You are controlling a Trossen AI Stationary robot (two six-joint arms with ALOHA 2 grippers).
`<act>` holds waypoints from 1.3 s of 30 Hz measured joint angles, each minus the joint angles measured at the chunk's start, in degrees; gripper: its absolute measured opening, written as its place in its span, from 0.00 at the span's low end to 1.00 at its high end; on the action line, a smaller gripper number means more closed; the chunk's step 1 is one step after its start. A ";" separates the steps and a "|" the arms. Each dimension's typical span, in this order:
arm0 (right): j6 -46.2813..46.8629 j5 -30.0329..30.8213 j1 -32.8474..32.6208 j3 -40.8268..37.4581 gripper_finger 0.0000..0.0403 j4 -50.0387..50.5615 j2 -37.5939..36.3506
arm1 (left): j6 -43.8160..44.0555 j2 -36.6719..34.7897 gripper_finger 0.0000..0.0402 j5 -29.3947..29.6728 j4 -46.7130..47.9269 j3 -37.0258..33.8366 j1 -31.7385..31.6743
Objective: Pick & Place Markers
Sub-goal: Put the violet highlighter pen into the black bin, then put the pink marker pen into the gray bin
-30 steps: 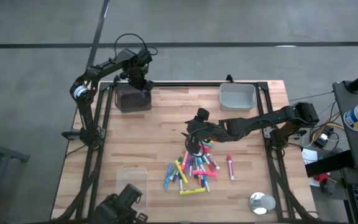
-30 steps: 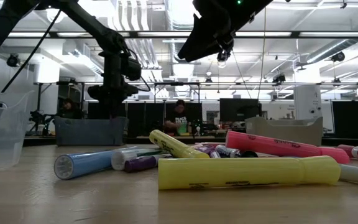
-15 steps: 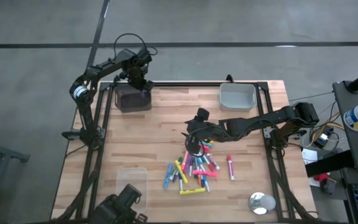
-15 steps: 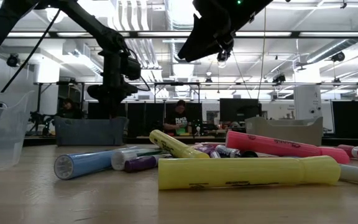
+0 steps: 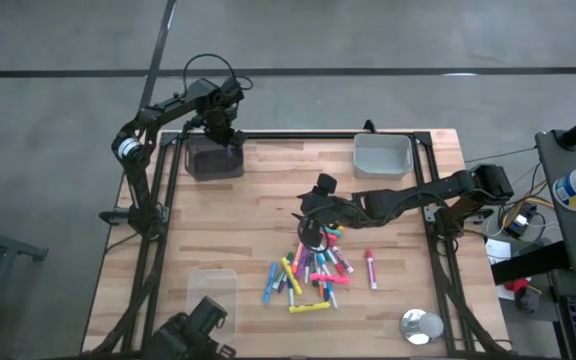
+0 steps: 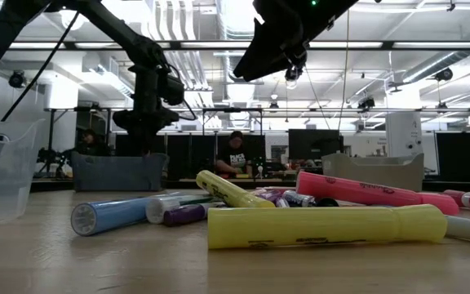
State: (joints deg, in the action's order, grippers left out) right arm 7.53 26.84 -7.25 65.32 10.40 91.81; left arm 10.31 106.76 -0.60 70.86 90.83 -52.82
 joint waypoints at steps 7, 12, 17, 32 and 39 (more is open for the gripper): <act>0.29 0.01 0.01 0.00 0.58 -0.01 0.00 | -0.02 -0.02 0.28 -0.24 1.44 0.13 0.00; 0.33 0.01 0.01 0.00 0.58 -0.01 0.00 | -0.07 -0.04 0.28 -0.29 2.38 0.50 0.00; 0.44 0.01 0.01 0.00 0.58 -0.01 0.00 | -0.04 -0.07 0.28 -2.12 2.72 0.68 0.02; 0.44 0.01 -0.01 0.00 0.58 -0.01 0.00 | -0.65 -0.13 0.28 -2.51 9.19 0.83 0.02; 0.42 0.01 -0.01 0.00 0.58 0.02 0.00 | -2.40 -0.53 0.28 -0.34 14.55 0.83 0.01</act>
State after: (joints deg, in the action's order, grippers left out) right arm 7.94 26.85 -7.26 65.32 10.41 91.81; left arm 7.91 106.23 -0.94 85.42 91.66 -52.81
